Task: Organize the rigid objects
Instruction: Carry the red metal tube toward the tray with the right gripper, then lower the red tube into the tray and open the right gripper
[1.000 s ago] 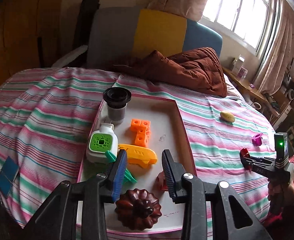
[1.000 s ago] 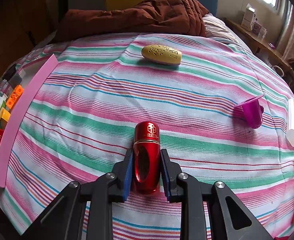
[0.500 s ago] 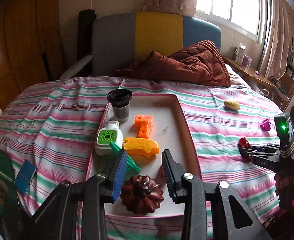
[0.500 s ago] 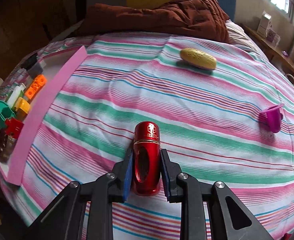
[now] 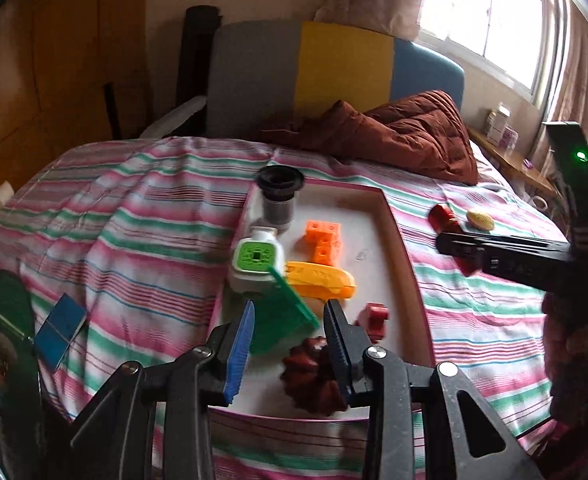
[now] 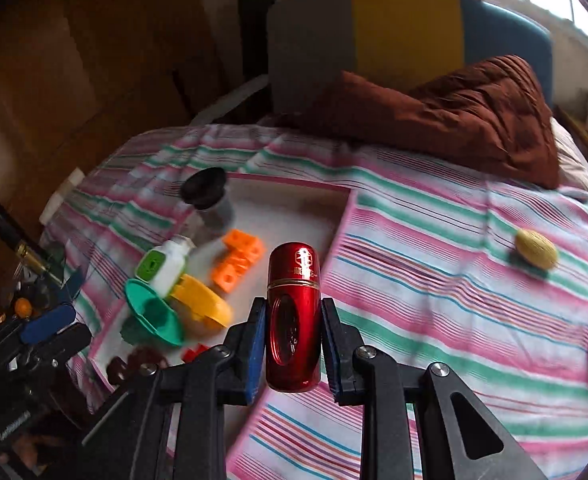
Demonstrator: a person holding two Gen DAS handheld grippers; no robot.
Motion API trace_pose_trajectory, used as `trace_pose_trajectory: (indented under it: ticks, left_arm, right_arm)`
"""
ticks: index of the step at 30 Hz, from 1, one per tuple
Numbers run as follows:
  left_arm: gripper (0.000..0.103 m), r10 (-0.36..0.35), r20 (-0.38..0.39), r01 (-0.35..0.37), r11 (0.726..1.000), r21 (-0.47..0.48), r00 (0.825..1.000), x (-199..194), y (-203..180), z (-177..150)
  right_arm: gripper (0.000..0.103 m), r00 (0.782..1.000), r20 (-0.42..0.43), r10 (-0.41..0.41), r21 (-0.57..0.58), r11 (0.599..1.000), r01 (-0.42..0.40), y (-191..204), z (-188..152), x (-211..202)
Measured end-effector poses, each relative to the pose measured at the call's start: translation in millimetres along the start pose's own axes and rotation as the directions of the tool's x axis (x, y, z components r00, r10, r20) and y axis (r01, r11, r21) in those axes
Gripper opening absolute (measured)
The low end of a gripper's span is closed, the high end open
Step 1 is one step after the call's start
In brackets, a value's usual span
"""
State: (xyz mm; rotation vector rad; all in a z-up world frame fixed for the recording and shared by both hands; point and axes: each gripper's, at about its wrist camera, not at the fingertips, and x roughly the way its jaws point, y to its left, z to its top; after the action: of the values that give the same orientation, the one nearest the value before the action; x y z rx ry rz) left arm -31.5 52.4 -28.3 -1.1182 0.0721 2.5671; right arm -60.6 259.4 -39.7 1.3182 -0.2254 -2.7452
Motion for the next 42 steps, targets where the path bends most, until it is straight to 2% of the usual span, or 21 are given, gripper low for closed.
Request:
trace_pose_trajectory:
  ticks: [3,8,15,21,27,33,36,42]
  left_arm:
    - [0.036,0.009,0.002,-0.008,1.000,-0.024,1.000,-2.5,14.2,0.6]
    - [0.036,0.020,0.007,-0.020,0.998,-0.054,1.000,-4.8,31.1,1.8]
    - [0.036,0.021,0.010,-0.021,0.998,-0.064,1.000,-3.6,35.1,1.9]
    - [0.036,0.016,0.014,-0.015,0.999,-0.046,1.000,-5.6,27.9,2.1]
    - [0.036,0.013,0.028,-0.013,1.000,-0.004,1.000,-9.8,15.5,3.7]
    - [0.036,0.000,0.030,-0.001,0.999,0.044,1.000,-11.5,-2.8,4.8]
    - [0.036,-0.004,0.029,0.002,0.997,0.071,1.000,-11.5,-13.5,5.2]
    - [0.036,-0.026,0.021,0.023,0.992,0.122,0.999,-8.9,-36.7,9.2]
  right_arm:
    - [0.026,0.999,-0.053,0.009,-0.036,0.999,-0.011,24.1,7.4,27.2]
    - [0.027,0.988,-0.155,-0.024,-0.069,0.998,0.013,46.5,5.2,70.9]
    - [0.028,0.991,-0.134,-0.009,-0.075,0.997,-0.001,47.8,1.3,62.4]
    - [0.033,0.998,-0.059,0.010,-0.040,0.999,-0.013,34.7,-0.1,30.1]
    - [0.043,1.000,0.025,-0.011,0.001,1.000,0.011,7.6,-4.9,-11.1]
    - [0.047,0.992,0.060,-0.110,0.050,0.993,0.107,-40.8,-18.2,-46.3]
    - [0.050,0.984,0.061,-0.168,0.091,0.983,0.163,-73.7,-26.5,-62.1]
    - [0.051,0.954,0.042,-0.296,0.205,0.937,0.282,-145.2,-45.6,-90.1]
